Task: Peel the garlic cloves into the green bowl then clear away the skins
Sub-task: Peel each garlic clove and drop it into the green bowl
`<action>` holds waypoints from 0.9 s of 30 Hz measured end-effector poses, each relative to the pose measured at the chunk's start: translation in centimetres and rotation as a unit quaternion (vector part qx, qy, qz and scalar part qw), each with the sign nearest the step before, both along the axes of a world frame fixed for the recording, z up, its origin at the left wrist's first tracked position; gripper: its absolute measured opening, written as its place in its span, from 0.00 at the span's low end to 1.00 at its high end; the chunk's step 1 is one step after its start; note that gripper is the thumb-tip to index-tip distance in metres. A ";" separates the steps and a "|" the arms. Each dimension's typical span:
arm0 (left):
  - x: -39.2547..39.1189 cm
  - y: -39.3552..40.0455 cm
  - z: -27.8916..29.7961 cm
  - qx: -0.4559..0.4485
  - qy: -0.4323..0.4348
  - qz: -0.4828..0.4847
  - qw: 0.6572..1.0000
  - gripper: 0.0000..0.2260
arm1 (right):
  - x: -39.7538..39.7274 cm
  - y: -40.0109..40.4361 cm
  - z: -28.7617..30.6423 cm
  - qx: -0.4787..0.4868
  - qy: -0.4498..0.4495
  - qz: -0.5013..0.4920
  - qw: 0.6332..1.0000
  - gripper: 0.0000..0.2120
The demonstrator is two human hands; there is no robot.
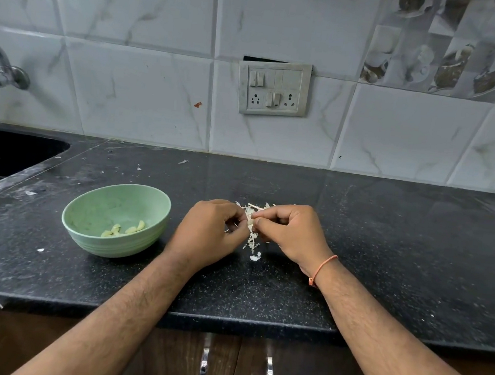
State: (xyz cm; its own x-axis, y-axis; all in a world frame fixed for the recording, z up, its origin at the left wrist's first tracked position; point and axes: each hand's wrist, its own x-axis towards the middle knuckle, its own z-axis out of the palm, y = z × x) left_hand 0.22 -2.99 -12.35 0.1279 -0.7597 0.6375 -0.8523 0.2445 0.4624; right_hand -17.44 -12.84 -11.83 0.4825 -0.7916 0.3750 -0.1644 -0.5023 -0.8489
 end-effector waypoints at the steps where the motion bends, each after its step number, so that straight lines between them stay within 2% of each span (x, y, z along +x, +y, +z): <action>1: 0.0 0.0 0.0 0.003 -0.002 -0.004 1.000 0.04 | 0.0 0.0 0.0 0.012 -0.003 0.006 1.000 0.05; 11: 0.5 -0.3 -0.1 -0.012 -0.002 -0.023 1.000 0.05 | -0.4 0.8 1.1 0.202 -0.065 0.112 0.971 0.04; 14: 1.0 -0.5 -0.2 -0.010 0.013 -0.009 1.000 0.03 | -0.8 0.7 1.3 0.243 -0.080 0.140 0.957 0.06; 19: 1.3 -0.6 -0.5 0.007 0.056 -0.005 0.998 0.15 | -0.8 0.6 1.2 0.210 -0.125 0.129 0.961 0.09; 23: 0.8 -0.2 -0.2 0.001 0.123 -0.009 0.992 0.10 | -0.6 0.6 1.1 0.177 -0.126 0.102 0.971 0.11; 27: 0.5 0.1 0.0 -0.007 0.145 -0.013 0.989 0.05 | -0.4 0.6 1.1 0.163 -0.129 0.094 0.974 0.12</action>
State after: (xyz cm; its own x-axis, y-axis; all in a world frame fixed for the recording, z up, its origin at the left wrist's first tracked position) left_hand 0.76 -2.92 -12.32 0.2877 -0.7563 0.5876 -0.6776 0.2728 0.6829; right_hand -17.86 -12.20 -10.71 0.5540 -0.7953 0.2463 0.1437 -0.2000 -0.9692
